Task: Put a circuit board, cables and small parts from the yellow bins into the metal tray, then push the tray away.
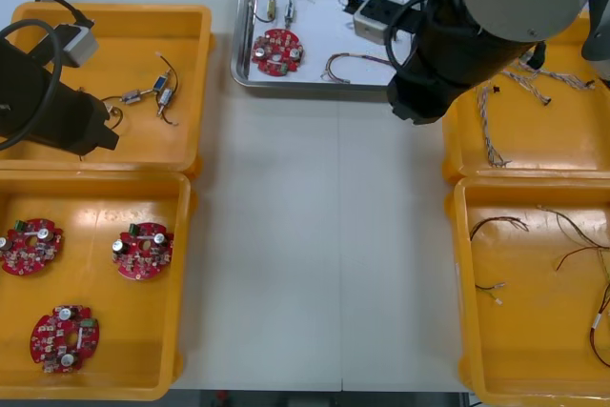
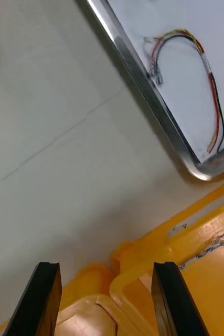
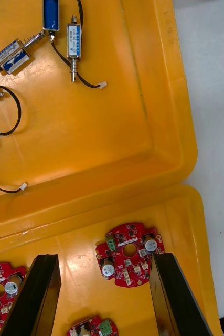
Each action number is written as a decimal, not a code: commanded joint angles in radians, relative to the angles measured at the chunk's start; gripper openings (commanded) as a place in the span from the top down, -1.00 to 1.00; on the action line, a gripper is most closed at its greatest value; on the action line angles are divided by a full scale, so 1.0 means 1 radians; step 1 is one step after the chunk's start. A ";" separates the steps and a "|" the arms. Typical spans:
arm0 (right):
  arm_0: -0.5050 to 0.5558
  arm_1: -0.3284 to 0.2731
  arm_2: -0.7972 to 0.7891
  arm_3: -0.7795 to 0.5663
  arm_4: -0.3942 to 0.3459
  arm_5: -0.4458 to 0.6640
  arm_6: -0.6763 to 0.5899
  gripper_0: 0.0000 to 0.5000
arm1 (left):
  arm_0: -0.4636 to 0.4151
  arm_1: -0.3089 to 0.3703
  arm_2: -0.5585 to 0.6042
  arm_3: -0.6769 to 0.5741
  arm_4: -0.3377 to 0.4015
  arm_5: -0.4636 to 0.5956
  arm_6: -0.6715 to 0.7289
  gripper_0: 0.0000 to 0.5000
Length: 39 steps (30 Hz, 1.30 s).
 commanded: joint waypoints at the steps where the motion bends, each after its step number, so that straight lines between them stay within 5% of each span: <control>1: 0.034 -0.058 -0.094 -0.007 -0.011 0.042 -0.100 -1.00 | 0.016 0.041 0.029 -0.032 0.003 0.006 -0.009 -1.00; 15: 0.191 -0.125 -0.297 0.027 -0.030 0.058 -0.324 -1.00 | 0.016 0.041 0.029 -0.032 0.003 0.006 -0.009 -1.00; 39: 0.501 -0.214 -0.600 -0.047 0.009 0.058 -0.393 -1.00 | 0.016 0.041 0.029 -0.032 0.003 0.006 -0.009 -1.00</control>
